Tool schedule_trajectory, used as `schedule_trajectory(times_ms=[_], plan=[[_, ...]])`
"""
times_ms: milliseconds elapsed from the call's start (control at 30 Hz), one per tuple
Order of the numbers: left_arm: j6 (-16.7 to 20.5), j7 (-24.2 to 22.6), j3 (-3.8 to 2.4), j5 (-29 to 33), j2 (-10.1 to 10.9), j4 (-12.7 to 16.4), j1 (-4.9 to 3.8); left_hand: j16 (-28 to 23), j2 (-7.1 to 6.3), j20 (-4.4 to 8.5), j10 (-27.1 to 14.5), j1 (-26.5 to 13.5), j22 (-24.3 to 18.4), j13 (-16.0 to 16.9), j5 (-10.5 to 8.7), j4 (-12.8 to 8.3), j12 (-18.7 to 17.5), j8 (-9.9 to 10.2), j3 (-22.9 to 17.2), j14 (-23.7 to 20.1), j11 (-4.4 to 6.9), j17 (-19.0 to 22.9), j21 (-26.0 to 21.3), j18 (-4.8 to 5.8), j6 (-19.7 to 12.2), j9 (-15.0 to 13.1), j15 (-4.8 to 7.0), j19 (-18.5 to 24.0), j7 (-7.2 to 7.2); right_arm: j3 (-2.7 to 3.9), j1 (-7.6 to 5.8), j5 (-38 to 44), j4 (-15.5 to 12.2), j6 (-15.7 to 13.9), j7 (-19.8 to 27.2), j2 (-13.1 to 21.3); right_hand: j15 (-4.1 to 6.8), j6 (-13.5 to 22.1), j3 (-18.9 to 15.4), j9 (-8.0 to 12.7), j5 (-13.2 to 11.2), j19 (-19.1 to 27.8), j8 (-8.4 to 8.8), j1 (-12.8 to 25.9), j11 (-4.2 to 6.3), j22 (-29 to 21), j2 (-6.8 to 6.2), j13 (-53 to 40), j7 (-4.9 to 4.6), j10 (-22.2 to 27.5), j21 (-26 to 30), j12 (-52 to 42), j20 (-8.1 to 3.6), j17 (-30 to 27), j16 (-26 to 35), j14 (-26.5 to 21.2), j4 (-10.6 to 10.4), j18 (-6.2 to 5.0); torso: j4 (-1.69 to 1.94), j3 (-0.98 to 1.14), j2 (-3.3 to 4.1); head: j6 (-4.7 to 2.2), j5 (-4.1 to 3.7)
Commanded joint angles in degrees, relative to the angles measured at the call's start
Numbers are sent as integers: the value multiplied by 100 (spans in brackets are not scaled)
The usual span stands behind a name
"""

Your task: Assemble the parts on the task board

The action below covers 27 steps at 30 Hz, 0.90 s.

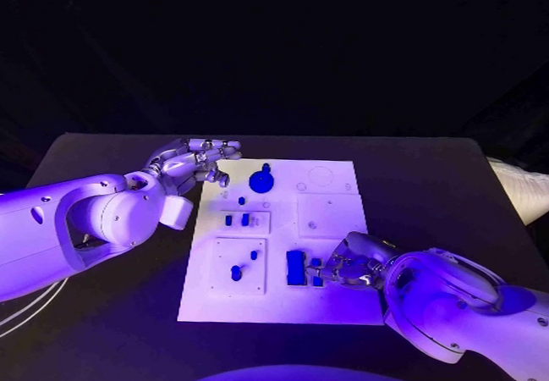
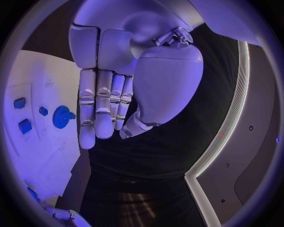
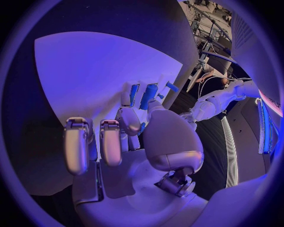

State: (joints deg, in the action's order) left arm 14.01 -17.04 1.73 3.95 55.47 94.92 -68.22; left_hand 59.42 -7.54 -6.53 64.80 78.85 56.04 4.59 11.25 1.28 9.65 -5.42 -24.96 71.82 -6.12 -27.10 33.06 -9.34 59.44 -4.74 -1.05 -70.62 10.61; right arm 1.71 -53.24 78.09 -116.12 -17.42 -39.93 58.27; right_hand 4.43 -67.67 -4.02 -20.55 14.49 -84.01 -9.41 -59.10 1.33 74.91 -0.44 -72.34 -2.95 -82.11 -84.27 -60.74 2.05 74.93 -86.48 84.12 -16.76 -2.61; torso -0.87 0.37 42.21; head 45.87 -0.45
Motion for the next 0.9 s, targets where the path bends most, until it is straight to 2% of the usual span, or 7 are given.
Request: schedule_trajectory(times_ms=[33, 200, 300, 467, 533, 767, 900], plan=[[-117, -19, -3, -22, -2, 9, 1, -32, 50, -16, -24, 14, -5, -9, -2, -1, 35, -36, 42, -35, 1, 5, -17, -91, -42, 9, 3, 43, -14, -1, 8, 172, -36, 89, 84, 22, 45, -30, -25, -9, -13, -223, -21, 34, 1, 906, -5, -13, 10, -40, -24, -29, -54, 912, -30, 471, 4, 87, 5, 1, 3, 8, -2], [-120, -19, -3, -23, -3, 3, 1, -32, 50, -16, -24, 14, -5, -9, -2, -1, 35, -36, 42, -35, 1, 5, -17, -91, -42, 9, 3, 43, -14, -1, 8, 214, -58, 124, 99, 75, 49, -30, -48, -21, 26, -228, -36, -85, 6, 915, 43, -32, 16, -49, -31, -44, -58, 922, -35, 474, 26, 89, 0, 1, -2, 15, -4], [-122, -19, -3, -23, -4, 1, 1, -32, 50, -16, -24, 14, -5, -9, -2, -1, 35, -36, 42, -35, 1, 5, -17, -91, -42, 9, 3, 43, -14, 0, 8, 235, -52, 203, 109, 103, 53, -17, -93, -39, -77, -230, -52, -391, 9, 920, 43, -46, 19, -52, -34, -41, -62, 926, -36, 474, 76, 90, -3, -1, 0, 14, -4], [-123, -18, -2, -23, -6, 1, 1, -33, 53, -16, -26, 18, -6, -9, -1, -4, 38, -37, 42, -37, 1, 10, -19, -91, -43, 9, 4, 42, -14, 0, 8, 337, -19, 311, 114, 111, 58, 10, -89, -57, -251, -230, -68, -1052, 12, 924, 0, -52, 18, -44, -33, -14, -66, 927, -35, 473, 337, 90, 0, -4, 0, 12, -14], [-125, -18, -2, -23, -9, 0, 1, -34, 57, -16, -30, 23, -8, -9, 1, -8, 42, -39, 43, -41, 2, 18, -21, -91, -45, 9, 4, 42, -14, 0, 8, 387, 0, 288, 109, 113, 59, 22, -60, -59, -292, -229, -67, -1238, 14, 923, 27, -47, 18, -38, -32, 6, -66, 923, -32, 472, 421, 90, 1, -6, -3, 11, -16], [-122, -20, -2, -23, -12, -5, 1, -34, 57, -16, -30, 23, -8, -9, 1, -8, 42, -39, 43, -41, 2, 18, -21, -91, -45, 9, 4, 42, -14, 0, 6, 524, 138, 180, 115, 88, 57, 44, -30, -60, -272, -229, -64, -1479, 14, 926, 95, -51, 17, -32, -32, 16, -65, 928, -34, 473, 522, 90, -8, -11, -9, 0, -29], [-127, -20, -2, -23, -20, -7, 1, -34, 57, -16, -30, 23, -8, -9, 1, -8, 42, -39, 43, -41, 2, 18, -21, -91, -45, 9, 4, 42, -14, -1, 7, 586, 247, 177, 118, -34, 56, 31, -44, -64, -242, -230, -73, -1473, 13, 927, 128, -79, 15, -50, -33, -27, -65, 937, -39, 475, 500, 91, 4, -8, -4, -19, -47]])
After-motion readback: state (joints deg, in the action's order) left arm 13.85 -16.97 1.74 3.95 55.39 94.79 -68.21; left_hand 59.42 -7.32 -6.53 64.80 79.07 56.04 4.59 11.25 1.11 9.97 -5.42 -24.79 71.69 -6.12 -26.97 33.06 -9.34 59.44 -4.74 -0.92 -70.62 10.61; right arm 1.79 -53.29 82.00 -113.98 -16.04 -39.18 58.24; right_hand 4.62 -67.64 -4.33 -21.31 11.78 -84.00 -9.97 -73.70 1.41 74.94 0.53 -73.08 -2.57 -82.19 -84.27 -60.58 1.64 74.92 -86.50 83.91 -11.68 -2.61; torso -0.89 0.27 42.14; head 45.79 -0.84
